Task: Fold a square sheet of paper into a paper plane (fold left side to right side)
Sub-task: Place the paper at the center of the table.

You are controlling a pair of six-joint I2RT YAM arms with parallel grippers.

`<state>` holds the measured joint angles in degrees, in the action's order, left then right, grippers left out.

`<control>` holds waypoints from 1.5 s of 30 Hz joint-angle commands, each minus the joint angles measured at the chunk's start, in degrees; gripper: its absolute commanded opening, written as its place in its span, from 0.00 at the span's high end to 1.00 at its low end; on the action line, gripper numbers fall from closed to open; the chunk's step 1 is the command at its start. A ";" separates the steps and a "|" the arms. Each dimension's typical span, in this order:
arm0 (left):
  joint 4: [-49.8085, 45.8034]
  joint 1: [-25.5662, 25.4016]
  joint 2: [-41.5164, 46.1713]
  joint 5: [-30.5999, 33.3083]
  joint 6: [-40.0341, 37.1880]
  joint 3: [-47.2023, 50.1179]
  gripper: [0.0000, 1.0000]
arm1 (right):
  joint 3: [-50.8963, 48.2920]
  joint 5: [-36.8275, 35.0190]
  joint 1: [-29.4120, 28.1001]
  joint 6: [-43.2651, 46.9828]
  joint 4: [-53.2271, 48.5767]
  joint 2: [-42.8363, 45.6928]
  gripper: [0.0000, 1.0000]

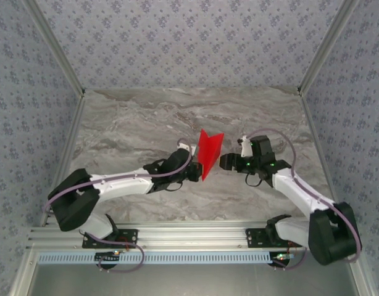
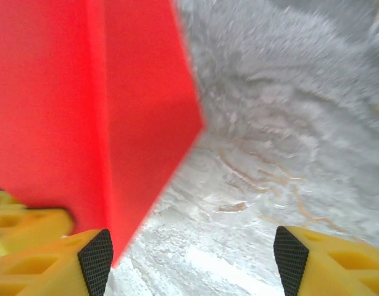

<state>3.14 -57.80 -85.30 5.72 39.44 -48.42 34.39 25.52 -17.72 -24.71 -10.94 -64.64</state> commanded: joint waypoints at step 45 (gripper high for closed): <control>-55.35 -11.94 -36.60 23.82 -0.37 -41.04 1.00 | 0.04 -0.04 12.51 2.47 -18.84 8.87 0.21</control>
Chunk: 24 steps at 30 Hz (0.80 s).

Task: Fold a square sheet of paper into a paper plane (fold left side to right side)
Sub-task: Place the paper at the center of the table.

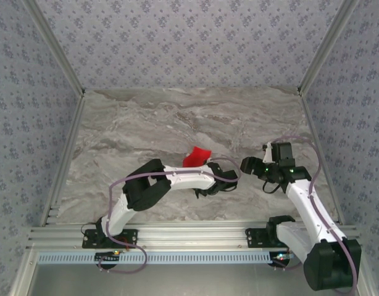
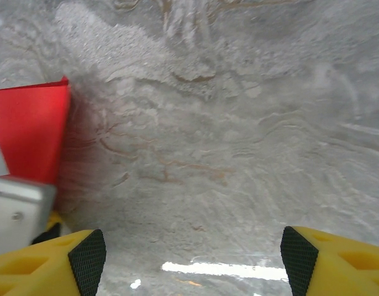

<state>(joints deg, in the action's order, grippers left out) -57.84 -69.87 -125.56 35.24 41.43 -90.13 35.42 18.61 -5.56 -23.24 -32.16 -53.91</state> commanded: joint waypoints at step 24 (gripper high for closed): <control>22.99 6.63 19.07 -19.44 -1.36 14.74 1.00 | -4.26 14.39 -5.74 1.46 15.81 -14.09 0.21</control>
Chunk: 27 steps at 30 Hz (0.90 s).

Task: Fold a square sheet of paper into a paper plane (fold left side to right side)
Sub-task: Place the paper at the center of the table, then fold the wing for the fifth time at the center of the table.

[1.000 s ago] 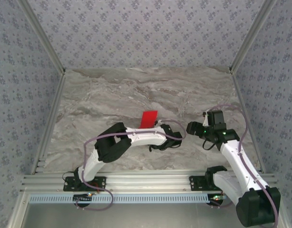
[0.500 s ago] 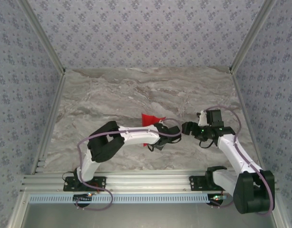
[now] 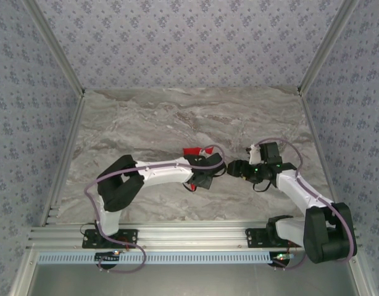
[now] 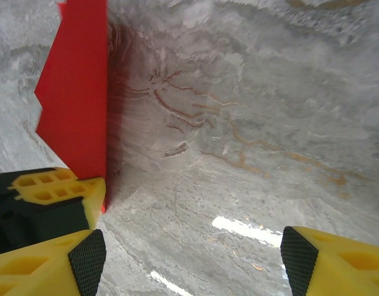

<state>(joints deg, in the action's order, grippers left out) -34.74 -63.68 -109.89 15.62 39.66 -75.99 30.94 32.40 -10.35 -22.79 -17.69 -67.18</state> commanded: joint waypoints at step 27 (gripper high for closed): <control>28.94 7.90 22.18 -13.17 5.03 29.14 1.00 | 2.70 0.64 -7.16 1.18 3.32 -7.19 0.20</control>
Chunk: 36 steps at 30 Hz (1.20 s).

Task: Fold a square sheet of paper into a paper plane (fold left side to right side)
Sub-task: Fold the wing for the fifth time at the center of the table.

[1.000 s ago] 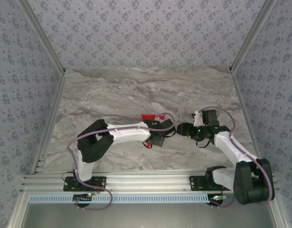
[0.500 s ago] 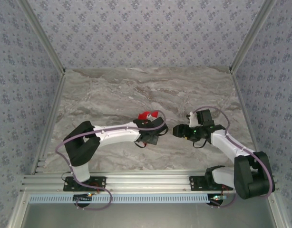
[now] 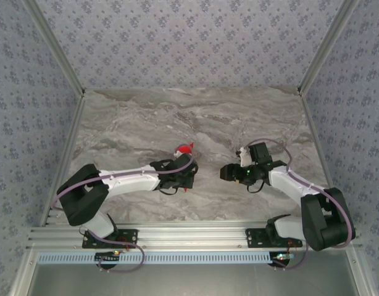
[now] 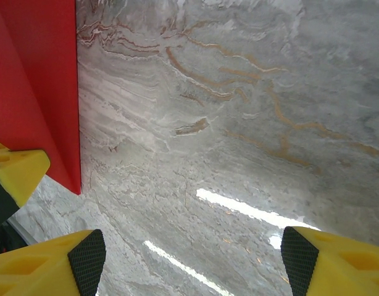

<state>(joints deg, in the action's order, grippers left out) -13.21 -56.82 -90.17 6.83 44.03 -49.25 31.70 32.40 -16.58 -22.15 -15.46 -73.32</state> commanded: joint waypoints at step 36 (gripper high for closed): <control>35.72 11.97 3.03 -26.94 3.78 18.48 1.00 | 10.43 3.65 -12.57 -15.80 31.91 -23.34 0.29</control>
<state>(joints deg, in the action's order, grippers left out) 18.81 -45.34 -87.85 -17.41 47.46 -31.46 40.29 37.47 -28.05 -36.18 14.26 -94.91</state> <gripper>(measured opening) 0.041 0.717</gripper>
